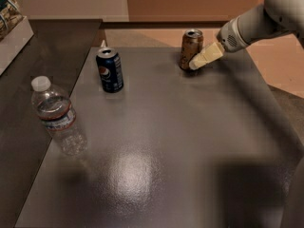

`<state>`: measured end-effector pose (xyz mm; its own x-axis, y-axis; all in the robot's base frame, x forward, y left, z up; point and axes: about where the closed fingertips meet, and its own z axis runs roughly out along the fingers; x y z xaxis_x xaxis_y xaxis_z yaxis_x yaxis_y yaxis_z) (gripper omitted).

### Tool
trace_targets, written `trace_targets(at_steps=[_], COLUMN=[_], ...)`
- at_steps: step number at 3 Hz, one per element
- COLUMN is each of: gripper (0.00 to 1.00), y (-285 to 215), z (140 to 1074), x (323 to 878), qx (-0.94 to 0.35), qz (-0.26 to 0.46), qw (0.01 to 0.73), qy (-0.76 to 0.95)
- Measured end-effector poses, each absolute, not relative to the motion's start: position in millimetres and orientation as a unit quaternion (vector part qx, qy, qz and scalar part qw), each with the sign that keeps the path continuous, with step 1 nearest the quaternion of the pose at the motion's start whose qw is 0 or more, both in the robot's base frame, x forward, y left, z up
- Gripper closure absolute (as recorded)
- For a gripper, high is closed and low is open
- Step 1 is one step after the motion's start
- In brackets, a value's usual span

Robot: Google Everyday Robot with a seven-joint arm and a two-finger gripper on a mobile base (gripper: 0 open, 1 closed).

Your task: Move orange can near pepsi can

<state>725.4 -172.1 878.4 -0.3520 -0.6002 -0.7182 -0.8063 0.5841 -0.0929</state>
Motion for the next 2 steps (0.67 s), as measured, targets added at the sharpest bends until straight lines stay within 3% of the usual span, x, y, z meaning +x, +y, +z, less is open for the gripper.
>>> trace_targets(at_steps=[1,2], gripper=[0.00,0.18], y=[-160,-149], z=[882,883], x=[728,726], qx=[-0.433,-0.436], qz=[0.176,0.201], qw=[0.381,0.386], qy=[0.798,0.788])
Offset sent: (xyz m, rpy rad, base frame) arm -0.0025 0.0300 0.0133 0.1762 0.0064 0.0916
